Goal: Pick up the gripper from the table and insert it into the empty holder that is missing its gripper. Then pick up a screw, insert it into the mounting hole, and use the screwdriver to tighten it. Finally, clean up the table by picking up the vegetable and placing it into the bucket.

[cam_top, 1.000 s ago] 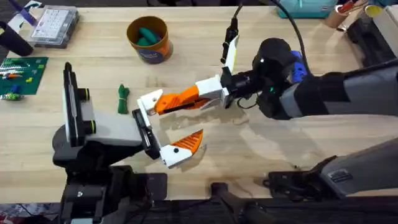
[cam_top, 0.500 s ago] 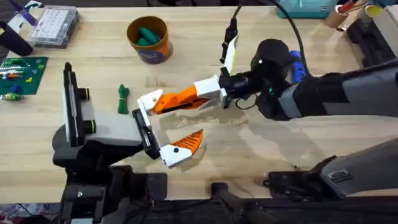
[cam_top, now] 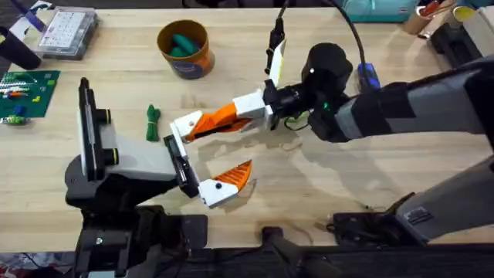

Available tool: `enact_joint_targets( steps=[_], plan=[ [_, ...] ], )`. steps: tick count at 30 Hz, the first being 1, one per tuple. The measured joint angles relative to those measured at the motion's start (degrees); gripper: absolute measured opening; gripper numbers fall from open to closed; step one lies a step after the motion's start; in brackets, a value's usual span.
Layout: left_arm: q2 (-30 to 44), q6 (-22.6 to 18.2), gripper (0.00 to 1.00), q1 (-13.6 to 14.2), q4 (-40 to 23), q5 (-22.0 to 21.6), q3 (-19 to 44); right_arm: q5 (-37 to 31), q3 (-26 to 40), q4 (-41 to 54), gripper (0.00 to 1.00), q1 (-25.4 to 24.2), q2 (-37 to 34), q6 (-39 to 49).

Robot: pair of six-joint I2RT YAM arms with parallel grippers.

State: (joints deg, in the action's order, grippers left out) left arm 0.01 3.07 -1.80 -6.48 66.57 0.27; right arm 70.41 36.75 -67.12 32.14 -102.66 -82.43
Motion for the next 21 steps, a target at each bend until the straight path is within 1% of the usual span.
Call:
enact_joint_targets(
  steps=[9, 21],
  plan=[
    [0.00, 0.68, 0.987, 0.00, -0.03, -0.18, 0.00, 1.55, 2.01, -0.07, 0.017, 0.02, -2.66, 0.22],
    [0.00, 1.02, 0.987, -0.07, 0.02, -0.40, 0.00, 1.89, 3.74, 0.20, 0.016, 0.59, -3.61, 0.19]
  ],
)
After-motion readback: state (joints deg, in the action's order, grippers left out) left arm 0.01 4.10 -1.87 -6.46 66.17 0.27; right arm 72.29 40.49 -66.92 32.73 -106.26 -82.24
